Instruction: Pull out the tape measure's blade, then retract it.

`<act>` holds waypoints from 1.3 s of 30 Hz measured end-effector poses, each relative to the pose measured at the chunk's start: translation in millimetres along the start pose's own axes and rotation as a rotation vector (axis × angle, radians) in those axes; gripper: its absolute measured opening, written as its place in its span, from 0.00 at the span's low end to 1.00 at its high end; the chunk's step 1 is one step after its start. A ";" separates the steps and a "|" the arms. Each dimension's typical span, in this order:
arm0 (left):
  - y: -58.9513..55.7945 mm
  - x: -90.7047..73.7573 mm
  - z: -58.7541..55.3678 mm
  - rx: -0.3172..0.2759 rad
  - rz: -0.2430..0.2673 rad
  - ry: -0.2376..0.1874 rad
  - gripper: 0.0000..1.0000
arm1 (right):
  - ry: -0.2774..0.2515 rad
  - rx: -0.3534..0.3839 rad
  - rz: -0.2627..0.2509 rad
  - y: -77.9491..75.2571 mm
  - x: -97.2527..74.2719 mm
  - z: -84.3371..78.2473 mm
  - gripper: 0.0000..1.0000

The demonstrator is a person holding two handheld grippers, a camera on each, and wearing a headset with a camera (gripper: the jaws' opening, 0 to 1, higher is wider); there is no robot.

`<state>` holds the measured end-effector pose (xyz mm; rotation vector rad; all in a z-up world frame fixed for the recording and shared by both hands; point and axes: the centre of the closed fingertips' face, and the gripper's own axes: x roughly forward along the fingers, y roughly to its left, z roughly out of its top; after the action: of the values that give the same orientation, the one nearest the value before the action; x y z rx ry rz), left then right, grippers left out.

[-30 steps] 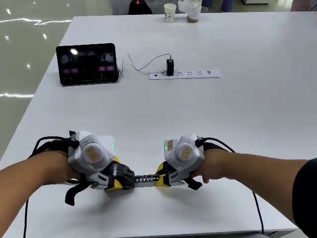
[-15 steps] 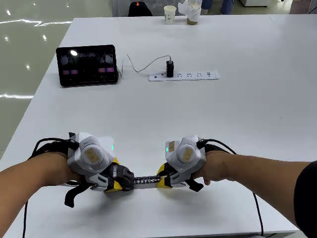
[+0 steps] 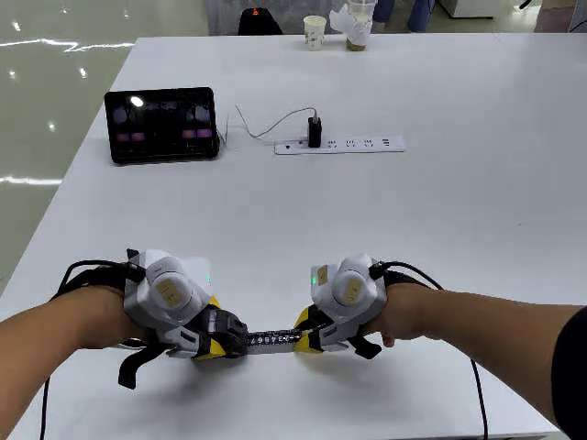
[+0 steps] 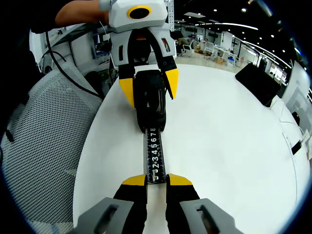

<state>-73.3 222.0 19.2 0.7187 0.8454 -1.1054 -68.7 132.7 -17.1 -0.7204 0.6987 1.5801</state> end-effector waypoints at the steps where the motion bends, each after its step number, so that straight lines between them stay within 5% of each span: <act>1: 0.0 0.1 0.0 0.000 0.000 0.000 0.31 | 0.000 0.000 0.000 0.1 -0.4 -0.2 0.11; 39: -0.9 0.2 -0.2 -0.003 -0.001 0.001 0.31 | -0.001 0.005 -0.004 0.1 -11.9 -14.2 0.11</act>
<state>-74.1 221.8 18.9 0.7164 0.8481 -1.1041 -66.6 114.2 -16.7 -0.7171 0.6995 1.5743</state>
